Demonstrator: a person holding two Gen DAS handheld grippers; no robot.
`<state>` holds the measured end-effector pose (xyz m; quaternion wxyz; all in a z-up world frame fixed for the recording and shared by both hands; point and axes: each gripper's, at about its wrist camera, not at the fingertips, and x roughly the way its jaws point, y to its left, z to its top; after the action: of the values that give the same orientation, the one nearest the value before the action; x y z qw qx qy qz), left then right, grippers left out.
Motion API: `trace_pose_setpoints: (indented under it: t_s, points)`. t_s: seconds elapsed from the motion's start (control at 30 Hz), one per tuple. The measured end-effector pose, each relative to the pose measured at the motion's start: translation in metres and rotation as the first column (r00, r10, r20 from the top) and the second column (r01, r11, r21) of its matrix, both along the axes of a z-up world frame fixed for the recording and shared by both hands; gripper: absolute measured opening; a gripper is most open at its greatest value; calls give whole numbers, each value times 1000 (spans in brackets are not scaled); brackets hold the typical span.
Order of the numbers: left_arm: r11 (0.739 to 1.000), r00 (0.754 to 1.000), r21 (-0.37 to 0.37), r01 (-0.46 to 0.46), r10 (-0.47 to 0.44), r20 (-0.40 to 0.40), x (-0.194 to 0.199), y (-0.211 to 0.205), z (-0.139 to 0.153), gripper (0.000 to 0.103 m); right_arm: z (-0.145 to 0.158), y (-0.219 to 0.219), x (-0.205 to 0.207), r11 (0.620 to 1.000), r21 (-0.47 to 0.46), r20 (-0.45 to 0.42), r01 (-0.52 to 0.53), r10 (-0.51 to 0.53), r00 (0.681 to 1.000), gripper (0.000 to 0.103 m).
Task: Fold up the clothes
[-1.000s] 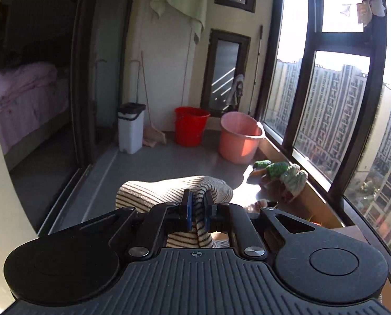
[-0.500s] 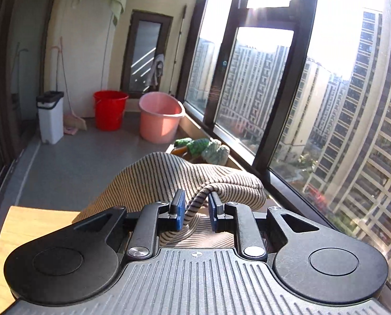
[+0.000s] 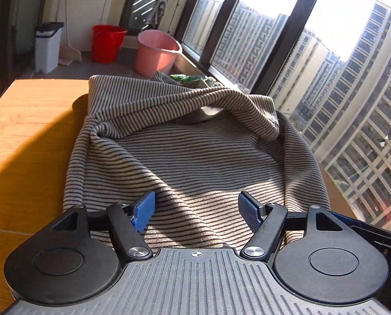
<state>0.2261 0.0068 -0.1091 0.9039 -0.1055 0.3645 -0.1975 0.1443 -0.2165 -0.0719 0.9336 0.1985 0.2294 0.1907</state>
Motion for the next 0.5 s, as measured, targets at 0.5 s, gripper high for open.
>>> trace_pose_setpoints:
  t_s: [0.5]
  points:
    - [994,996,101,49,-56,71,-62,17,2,86,-30,12,-4,996,-33,-159,-78,72,985,103]
